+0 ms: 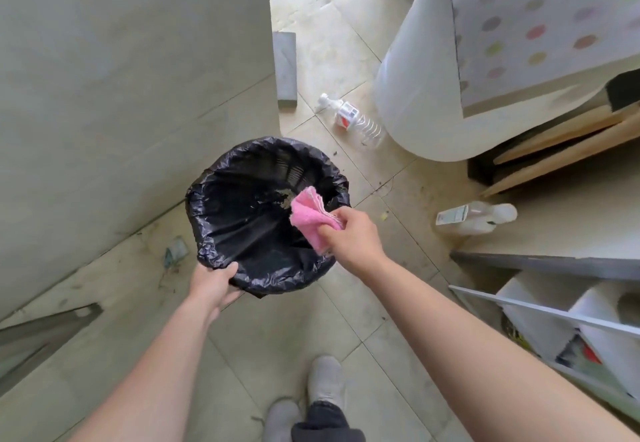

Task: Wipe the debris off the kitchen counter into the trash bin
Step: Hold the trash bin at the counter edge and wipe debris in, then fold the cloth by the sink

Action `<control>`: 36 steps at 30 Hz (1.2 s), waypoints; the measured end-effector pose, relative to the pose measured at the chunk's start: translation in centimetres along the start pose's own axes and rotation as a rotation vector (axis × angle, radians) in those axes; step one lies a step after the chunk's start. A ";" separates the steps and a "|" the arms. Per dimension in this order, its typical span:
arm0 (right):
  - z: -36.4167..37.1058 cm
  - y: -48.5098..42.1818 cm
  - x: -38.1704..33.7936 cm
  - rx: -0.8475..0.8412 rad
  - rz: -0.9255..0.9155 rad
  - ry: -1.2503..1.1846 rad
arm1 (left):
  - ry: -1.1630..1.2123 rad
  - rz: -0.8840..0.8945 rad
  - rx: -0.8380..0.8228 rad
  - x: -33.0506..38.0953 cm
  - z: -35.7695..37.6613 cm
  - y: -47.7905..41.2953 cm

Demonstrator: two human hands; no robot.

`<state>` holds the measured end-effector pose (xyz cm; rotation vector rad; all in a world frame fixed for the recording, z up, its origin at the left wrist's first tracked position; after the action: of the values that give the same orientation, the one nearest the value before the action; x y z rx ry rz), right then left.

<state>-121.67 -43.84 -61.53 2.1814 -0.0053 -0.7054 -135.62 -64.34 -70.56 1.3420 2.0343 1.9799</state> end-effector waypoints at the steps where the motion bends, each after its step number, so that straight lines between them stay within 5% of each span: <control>1: 0.1 0.1 -0.1 -0.005 0.008 0.001 | -0.022 -0.013 0.004 0.0 -0.2 -0.1; 9: -2.5 5.0 -1.5 -0.021 0.040 -0.033 | -0.402 0.105 0.132 5.0 -0.8 6.1; 25: -23.3 36.3 0.2 0.191 -0.004 -0.290 | -0.323 0.559 -0.402 17.4 5.1 44.5; 36: -40.1 56.1 17.8 0.587 0.026 -0.546 | -0.610 0.812 -0.876 10.8 19.8 69.9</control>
<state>-74.33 -56.49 -9.85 2.4379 -0.5862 -1.3995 -93.13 -53.44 -11.62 2.2106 0.2648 1.8596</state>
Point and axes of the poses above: each hand's wrist, its own y-axis away from the middle knuckle, its own z-axis out of the palm, x = y × z, the point moved 6 cm from there along -y, towards the middle knuckle, and after that the axes turned 8 degrees about z, right-handed, at the moved point
